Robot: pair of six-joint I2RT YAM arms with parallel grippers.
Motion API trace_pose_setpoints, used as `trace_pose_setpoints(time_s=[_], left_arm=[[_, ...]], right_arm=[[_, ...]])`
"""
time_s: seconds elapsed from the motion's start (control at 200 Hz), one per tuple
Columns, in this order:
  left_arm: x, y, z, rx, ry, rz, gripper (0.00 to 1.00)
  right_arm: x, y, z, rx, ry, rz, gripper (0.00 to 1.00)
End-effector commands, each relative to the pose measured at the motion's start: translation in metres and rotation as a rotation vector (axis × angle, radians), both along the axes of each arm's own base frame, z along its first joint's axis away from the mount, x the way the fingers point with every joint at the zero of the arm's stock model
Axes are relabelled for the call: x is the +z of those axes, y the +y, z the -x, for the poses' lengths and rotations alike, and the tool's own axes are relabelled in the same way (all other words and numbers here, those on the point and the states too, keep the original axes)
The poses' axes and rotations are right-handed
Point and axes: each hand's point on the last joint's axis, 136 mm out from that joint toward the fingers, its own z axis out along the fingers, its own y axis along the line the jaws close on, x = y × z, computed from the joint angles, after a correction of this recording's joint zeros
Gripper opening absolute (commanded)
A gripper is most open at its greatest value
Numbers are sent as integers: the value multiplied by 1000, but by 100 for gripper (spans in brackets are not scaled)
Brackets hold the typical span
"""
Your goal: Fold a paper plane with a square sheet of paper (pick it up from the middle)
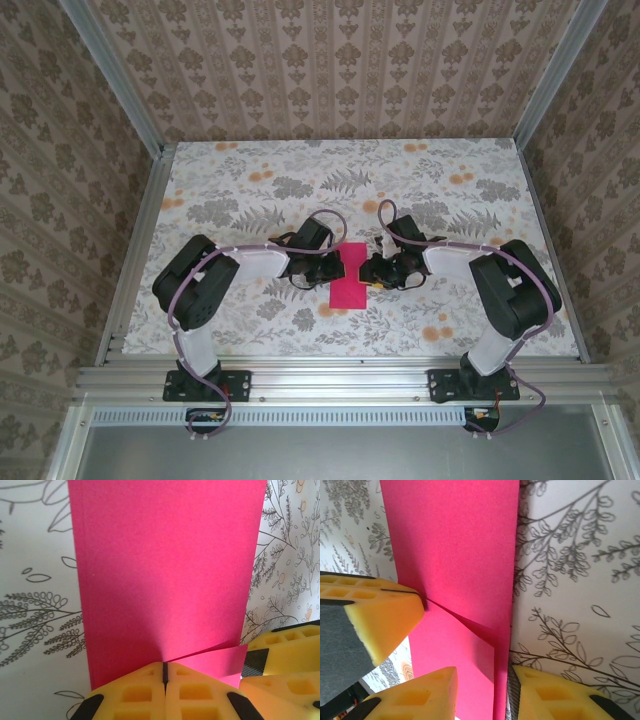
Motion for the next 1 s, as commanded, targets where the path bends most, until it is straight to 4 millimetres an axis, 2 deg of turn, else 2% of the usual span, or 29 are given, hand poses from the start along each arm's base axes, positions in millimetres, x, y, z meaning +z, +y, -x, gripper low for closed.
trace_pose_setpoints(time_s=[0.0, 0.22, 0.455, 0.585, 0.735, 0.83, 0.88, 0.995], left_arm=[[-5, 1, 4, -18, 11, -30, 6], [-4, 1, 4, -13, 8, -30, 6], [-2, 1, 3, -10, 0, -26, 6], [-2, 2, 3, -4, 2, -27, 6], [1, 1, 2, 0, -1, -17, 6], [11, -1, 0, 7, -19, 5, 6], [23, -2, -2, 13, -41, 23, 8], [53, 9, -10, 57, -132, 20, 11]], right_arm=[[7, 9, -2, 3, -1, -46, 34], [7, 13, -2, -1, 1, -81, 34], [-1, 16, 4, 14, 24, -106, 33], [-2, 19, 6, 29, 24, -134, 29], [2, 20, 6, 40, 13, -149, 15], [14, 20, 4, 40, -12, -153, 8], [24, 19, 3, 45, -34, -144, 6], [46, 1, 5, 52, -76, -36, 4]])
